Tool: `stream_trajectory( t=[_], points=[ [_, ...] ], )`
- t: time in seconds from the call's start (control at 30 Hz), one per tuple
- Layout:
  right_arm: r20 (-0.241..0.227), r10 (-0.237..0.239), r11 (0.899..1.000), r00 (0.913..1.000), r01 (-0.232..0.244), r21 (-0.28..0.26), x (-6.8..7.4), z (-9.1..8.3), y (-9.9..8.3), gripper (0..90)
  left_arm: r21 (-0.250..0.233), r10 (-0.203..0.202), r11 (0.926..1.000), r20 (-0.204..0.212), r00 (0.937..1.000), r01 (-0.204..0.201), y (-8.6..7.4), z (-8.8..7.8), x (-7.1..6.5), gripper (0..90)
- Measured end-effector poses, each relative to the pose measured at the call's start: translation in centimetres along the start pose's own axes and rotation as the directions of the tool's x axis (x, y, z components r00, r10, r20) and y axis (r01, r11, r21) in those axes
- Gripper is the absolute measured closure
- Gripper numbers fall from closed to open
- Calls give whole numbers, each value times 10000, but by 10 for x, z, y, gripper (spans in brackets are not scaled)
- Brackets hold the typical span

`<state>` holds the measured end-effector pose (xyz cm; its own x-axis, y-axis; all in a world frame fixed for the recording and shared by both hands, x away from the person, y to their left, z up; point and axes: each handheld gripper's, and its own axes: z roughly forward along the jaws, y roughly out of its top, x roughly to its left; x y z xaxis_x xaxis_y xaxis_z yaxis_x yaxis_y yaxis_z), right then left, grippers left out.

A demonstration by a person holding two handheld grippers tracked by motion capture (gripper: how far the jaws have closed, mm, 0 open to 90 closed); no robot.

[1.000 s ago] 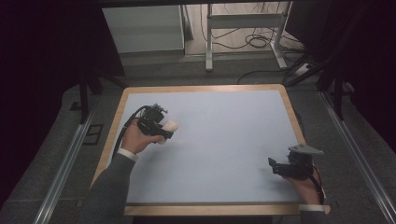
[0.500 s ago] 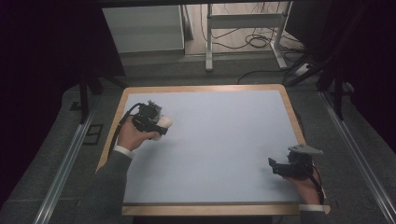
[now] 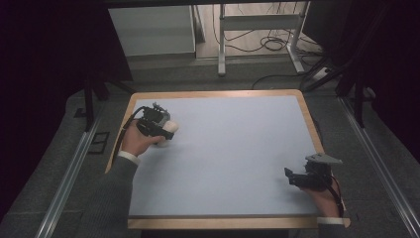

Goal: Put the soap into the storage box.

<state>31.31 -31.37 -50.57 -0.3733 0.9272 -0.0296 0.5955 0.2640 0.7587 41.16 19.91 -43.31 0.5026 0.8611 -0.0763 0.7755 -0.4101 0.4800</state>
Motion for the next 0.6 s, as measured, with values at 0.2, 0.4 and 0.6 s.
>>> stream_trajectory(
  t=[0.2, 0.4, 0.6],
  points=[
    [5, 14, 10000, 10000, -14, 8, 0, 0, 0, 65, -72, -286, 9996, -96, 9995, 285, 2, 1, 7, 498],
    [-12, -34, 10000, 10000, 34, 54, 0, 1, 0, 65, -89, -636, 9979, -166, 9978, 635, 5, 8, 14, 498],
    [-21, 14, 10000, 10000, -14, 50, -1, 0, 0, 65, 109, -1129, 9935, -385, 9929, 1134, 6, 16, 23, 498]
  ],
)
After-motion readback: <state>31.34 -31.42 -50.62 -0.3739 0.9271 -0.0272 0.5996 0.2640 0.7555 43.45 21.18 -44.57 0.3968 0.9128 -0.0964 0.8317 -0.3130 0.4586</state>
